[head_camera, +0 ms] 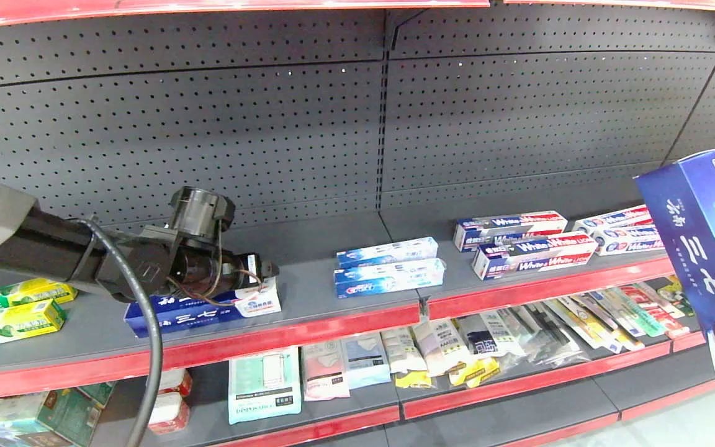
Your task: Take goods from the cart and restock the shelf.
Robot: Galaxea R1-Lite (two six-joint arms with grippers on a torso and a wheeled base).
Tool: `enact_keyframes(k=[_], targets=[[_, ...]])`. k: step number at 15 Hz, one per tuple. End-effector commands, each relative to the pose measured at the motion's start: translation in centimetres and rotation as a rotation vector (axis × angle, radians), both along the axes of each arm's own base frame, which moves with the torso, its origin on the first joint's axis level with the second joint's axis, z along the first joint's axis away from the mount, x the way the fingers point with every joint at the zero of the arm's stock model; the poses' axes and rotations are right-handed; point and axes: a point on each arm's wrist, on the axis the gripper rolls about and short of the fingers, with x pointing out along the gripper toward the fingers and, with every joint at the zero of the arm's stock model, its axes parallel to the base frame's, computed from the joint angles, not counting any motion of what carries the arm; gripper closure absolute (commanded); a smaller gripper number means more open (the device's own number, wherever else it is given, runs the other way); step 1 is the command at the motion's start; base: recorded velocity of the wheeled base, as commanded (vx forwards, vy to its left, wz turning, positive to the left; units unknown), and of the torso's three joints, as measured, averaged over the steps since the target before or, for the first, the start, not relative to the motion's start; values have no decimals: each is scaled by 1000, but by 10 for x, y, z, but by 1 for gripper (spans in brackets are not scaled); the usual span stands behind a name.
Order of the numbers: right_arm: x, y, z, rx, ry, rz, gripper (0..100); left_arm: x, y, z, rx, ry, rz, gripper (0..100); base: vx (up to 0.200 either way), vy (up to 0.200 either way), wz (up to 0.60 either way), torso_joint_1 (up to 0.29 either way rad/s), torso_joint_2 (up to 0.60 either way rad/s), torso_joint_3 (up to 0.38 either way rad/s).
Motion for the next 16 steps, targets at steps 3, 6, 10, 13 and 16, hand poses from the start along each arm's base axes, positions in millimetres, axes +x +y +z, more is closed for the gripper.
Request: enact_keyframes(k=[3, 6, 10, 13, 16], targets=[[0, 0, 0, 0, 0, 1, 100, 1, 0, 1, -4, -3, -2, 0, 0, 0, 0, 0, 0, 0], [0, 0, -1, -2, 1, -4, 100, 2, -1, 1, -6, -7, 0, 0, 0, 0, 0, 0, 0, 0], [0, 0, 0, -2, 0, -5, 100, 5, 2, 1, -2, -26, 19, 0, 0, 0, 0, 0, 0, 0], [-2, 0, -1, -2, -2, -4, 100, 4, 4, -6, 36, -7, 49, 0, 0, 0, 0, 0, 0, 0], [-5, 0, -2, -8, -11, -4, 100, -1, 5, -13, 47, 21, 39, 0, 0, 0, 0, 0, 0, 0]])
